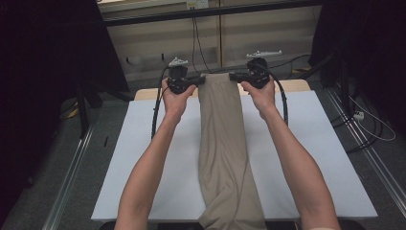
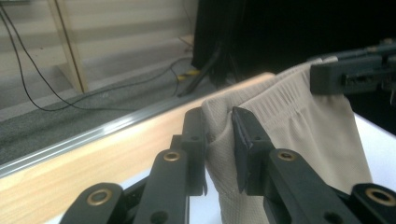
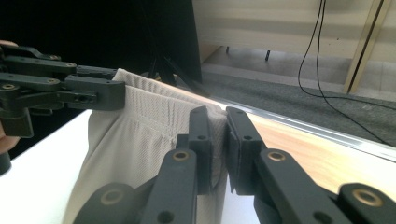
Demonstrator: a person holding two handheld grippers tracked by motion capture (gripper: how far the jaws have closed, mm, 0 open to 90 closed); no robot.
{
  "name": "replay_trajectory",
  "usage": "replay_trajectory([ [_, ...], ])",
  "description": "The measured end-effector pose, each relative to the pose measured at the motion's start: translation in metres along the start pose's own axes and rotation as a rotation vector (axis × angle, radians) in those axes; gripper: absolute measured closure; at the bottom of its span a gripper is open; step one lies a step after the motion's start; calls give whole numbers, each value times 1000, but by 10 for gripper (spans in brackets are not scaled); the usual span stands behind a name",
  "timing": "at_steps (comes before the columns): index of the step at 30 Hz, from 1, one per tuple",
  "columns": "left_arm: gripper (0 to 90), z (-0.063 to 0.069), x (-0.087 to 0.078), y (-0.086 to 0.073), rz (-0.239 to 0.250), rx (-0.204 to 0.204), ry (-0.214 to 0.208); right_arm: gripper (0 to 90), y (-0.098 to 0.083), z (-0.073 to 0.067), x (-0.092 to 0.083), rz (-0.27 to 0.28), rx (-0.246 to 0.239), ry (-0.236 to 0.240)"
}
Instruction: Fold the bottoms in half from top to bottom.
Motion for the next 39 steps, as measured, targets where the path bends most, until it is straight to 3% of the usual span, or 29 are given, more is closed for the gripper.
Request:
replay_trajectory([
  [2,763,7,-7,-1,-3,17,-21,819,-7,-4,-7,-2,4,14],
  [3,763,14,-17,-2,5,13,-54,819,-10,-9,-16,16,16,42],
  [6,763,24,-29,-4,16,34,-79,820,-13,-16,-26,24,19,68],
  [14,764,60,-78,-31,22,106,-147,819,-36,-62,-68,-1,-48,151],
  [15,763,65,-87,-38,18,118,-152,819,-49,-75,-77,-15,-67,175],
  [16,763,69,-92,-42,13,120,-160,819,-49,-75,-77,-15,-67,175],
  [17,764,78,-103,-56,-2,143,-177,819,-61,-87,-84,-31,-81,188],
  [18,764,78,-103,-56,-2,143,-177,819,-61,-87,-84,-31,-81,188],
  [19,763,82,-109,-66,-15,162,-184,819,-78,-102,-94,-55,-99,219],
  [22,763,95,-123,-86,-38,189,-211,818,-91,-113,-100,-75,-116,236],
  [26,759,113,-142,-114,-56,169,-261,818,-118,-131,-116,-99,-121,273],
  [27,759,117,-145,-123,-70,194,-262,818,-123,-134,-118,-102,-117,281],
  [32,754,135,-158,-157,-130,204,-305,816,-164,-148,-124,-171,-98,315],
  [39,737,153,-171,-207,-223,285,-338,811,-201,-165,-135,-229,-130,336],
])
Point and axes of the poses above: each handheld gripper's, and its own axes: x roughly forward along the jaws, y roughly out of its top, z roughly to its right, the point moved 10 cm from there along x, roughly forward along the jaws, and after that the axes turned 8 degrees about y, right-handed, at the moved point
